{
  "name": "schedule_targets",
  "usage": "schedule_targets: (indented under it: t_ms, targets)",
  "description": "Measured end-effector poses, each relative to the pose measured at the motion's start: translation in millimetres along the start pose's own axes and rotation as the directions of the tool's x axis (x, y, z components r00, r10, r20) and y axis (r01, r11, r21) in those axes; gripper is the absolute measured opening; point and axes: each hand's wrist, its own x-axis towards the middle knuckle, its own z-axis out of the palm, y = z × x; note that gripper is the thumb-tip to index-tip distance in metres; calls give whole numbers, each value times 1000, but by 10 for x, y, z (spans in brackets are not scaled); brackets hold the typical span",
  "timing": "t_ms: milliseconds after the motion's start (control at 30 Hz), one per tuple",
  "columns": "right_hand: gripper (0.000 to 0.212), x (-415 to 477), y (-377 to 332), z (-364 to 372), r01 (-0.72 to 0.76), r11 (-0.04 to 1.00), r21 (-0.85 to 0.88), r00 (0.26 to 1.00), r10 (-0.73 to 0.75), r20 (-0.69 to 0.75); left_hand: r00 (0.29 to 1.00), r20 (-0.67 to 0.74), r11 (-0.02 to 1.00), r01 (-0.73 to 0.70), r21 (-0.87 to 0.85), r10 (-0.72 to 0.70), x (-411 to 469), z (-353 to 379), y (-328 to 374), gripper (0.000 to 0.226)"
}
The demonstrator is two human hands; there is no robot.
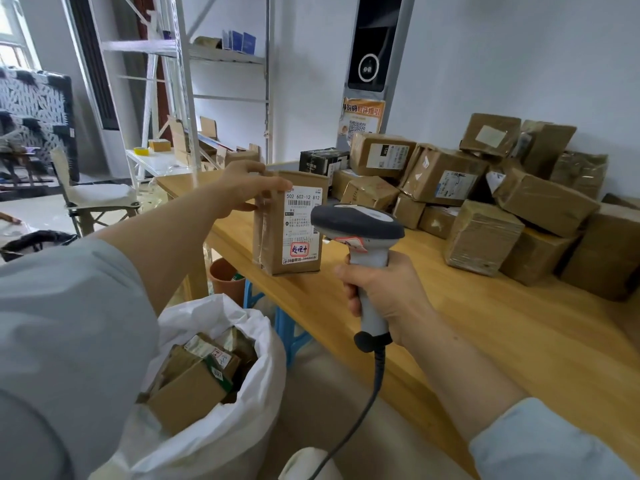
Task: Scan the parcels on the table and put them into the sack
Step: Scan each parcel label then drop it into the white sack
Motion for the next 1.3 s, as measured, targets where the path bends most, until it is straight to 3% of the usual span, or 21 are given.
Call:
schedule_targets:
  t_ms: [200, 367, 533, 633, 767, 833, 967, 1067, 1133, 1200, 1300]
  targets:
    - [9, 48, 66, 157, -62, 996, 66, 997, 58, 57, 993, -43, 994, 106, -17, -107, -93, -234, -289, 30]
    - [14, 121, 365, 466, -150, 989, 9, 981, 148, 127, 936, -132, 925, 287, -248, -326, -286, -589, -848, 32]
    - [10, 270, 655, 769, -235, 972, -5, 959, 232, 162, 851, -189, 821, 378, -428, -491, -402, -813, -1498, 38]
    - [9, 357, 797, 886, -276, 961, -22, 946, 275, 172, 782, -240, 800, 477, -364, -575, -452, -765, -1848, 36]
    - [8, 459, 970, 998, -355, 934, -48, 917, 358, 176, 693, -162, 704, 643, -301, -703, -385, -533, -2425, 64]
    - [8, 519, 1048, 1034, -382, 922, -62, 905, 387, 179, 655, -174, 675, 682, -281, -735, -376, -333, -2613, 59]
    - [9, 659, 1144, 1061, -405, 909, -95, 891, 416, 181, 620, -204, 651, 699, -295, -758, -358, 49, -2870, 75]
    - [11, 747, 1203, 1072, -416, 905, -92, 886, 426, 185, 585, -152, 603, 750, -271, -796, -259, 218, -3182, 81]
    - [11, 784, 1253, 1084, -415, 904, -106, 883, 428, 192, 593, -182, 618, 772, -147, -784, -259, 287, -3220, 84]
    - [9, 802, 1310, 1100, -415, 902, -119, 881, 431, 194, 581, -187, 597, 801, -38, -792, -303, 344, -3172, 113]
    - [11, 803, 1370, 1117, -418, 899, -128, 880, 436, 190, 547, -311, 506, 837, 208, -777, -423, 404, -3100, 105]
